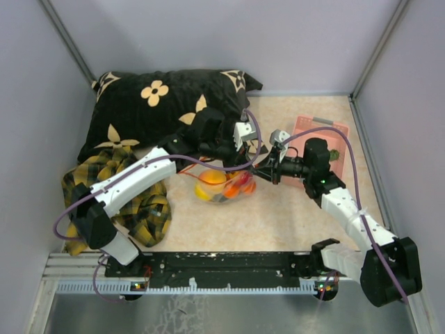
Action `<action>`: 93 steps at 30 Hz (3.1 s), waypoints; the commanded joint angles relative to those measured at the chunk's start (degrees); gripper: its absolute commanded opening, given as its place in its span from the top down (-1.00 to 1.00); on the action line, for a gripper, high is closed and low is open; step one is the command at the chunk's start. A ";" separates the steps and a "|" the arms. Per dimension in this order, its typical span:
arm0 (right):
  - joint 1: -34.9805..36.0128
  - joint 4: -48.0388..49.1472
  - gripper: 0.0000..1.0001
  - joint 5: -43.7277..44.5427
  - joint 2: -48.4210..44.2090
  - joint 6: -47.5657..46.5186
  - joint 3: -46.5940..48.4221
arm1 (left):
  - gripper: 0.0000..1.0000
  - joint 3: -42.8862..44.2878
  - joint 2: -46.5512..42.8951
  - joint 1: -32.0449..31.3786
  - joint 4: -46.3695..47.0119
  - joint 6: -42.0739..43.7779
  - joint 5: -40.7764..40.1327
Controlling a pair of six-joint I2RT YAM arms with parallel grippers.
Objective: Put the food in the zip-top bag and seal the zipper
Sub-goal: Zip the zipper food storage bag at the center of the board.
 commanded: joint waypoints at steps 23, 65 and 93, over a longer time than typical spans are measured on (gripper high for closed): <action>-4.34 -3.24 1.00 3.47 -4.63 1.62 2.98 | 1.00 -0.14 -9.49 3.09 -16.68 7.31 -18.95; 11.16 -26.65 -0.09 4.86 7.33 -29.34 23.32 | 1.00 -4.71 -11.92 4.97 -12.68 6.69 -8.52; 2.33 -25.21 1.00 16.79 -0.43 -22.33 19.09 | 1.00 -6.82 -16.33 4.97 -13.33 6.67 -15.57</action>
